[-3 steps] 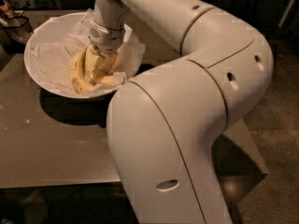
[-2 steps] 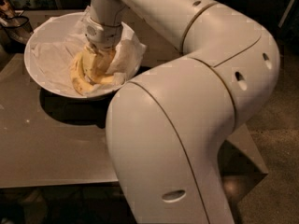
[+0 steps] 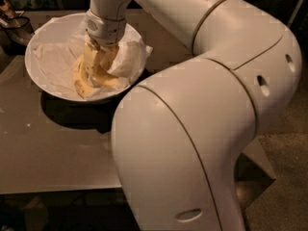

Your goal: Pick banana from white bowl

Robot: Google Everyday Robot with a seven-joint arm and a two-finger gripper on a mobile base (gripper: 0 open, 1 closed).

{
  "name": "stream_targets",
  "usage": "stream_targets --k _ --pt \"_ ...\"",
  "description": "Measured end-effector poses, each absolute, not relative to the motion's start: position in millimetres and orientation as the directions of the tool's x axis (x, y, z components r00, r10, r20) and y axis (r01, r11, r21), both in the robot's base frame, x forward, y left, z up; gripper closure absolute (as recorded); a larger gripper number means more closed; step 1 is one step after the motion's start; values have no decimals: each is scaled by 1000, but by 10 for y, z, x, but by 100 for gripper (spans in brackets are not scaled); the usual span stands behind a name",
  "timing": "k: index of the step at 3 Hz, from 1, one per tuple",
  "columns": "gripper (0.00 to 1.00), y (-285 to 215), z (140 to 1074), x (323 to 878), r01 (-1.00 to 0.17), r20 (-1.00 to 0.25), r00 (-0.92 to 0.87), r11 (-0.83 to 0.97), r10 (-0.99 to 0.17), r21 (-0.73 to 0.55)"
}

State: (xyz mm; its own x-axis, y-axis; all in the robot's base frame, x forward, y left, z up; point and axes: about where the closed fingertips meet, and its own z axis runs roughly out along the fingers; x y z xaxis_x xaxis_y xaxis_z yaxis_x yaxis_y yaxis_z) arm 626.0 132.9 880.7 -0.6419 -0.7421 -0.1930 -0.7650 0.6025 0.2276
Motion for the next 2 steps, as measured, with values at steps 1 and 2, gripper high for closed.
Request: stream_targets --k 1,2 --pt "100 1336 8889 6253 -774 -197 -631 591 -751 226" --pt "100 1335 9119 6202 -795 -232 -606 572 -761 203"
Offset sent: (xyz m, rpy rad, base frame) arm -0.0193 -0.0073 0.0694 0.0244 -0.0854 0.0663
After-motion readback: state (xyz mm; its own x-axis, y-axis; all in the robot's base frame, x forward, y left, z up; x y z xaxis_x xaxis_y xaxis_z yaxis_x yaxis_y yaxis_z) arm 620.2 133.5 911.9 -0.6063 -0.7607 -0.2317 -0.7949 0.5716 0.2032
